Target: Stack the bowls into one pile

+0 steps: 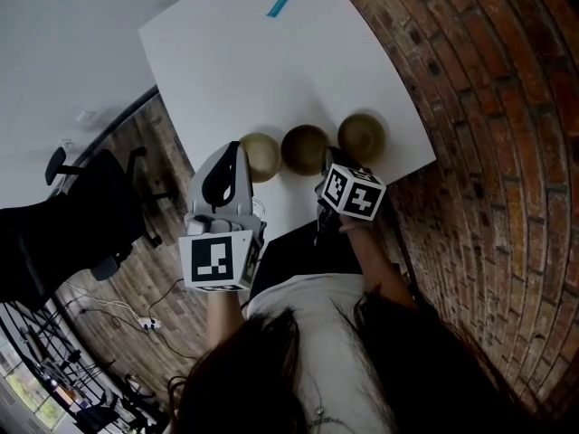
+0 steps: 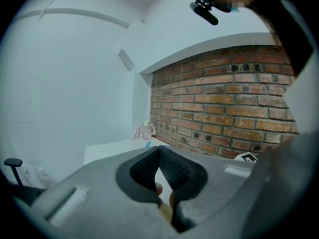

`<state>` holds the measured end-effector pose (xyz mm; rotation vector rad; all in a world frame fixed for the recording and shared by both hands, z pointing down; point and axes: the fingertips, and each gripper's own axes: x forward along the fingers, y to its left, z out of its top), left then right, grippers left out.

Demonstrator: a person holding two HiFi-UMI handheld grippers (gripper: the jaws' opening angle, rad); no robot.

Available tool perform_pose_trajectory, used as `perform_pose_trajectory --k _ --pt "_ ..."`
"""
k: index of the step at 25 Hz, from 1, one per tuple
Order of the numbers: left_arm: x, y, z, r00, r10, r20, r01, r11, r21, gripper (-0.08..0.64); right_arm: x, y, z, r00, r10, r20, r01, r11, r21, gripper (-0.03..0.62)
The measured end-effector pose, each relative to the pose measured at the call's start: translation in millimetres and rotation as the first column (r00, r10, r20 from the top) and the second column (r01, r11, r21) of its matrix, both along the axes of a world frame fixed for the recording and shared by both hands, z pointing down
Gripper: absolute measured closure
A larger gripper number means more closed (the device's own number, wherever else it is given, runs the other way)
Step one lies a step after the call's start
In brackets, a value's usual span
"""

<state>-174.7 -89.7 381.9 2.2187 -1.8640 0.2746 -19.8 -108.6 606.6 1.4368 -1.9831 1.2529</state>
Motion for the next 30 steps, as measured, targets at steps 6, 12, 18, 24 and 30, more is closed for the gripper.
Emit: perform_pose_trajectory --k 6,12,18,24,30 --pt "0.9 4.4 -1.6 1.000 -0.008 0.005 0.008 1.000 0.003 0.560 -1.8 1.3 -5.0 1.000 -0.022 0.015 0.022 1.000 0.010 0.575" --pt "5.8 7.3 -9.7 1.000 -0.024 -0.014 0.024 0.999 0.029 0.560 1.3 0.4 -14.0 0.999 -0.035 0.020 0.034 0.999 0.031 0.575" --pt "11.5 13.3 -11.5 1.000 -0.010 0.011 0.009 0.999 0.034 0.560 5.4 2.4 -23.9 0.998 -0.051 0.019 0.050 0.998 0.048 0.575" --pt "16.6 15.4 -17.6 1.000 -0.011 -0.001 0.011 0.998 0.056 0.560 7.3 0.4 -31.9 0.998 -0.067 0.019 0.065 0.996 0.063 0.575" --pt "20.3 17.9 -24.7 1.000 -0.010 -0.003 0.010 0.997 0.077 0.560 9.4 -1.1 -42.2 0.997 -0.078 0.018 0.076 0.993 0.085 0.575"
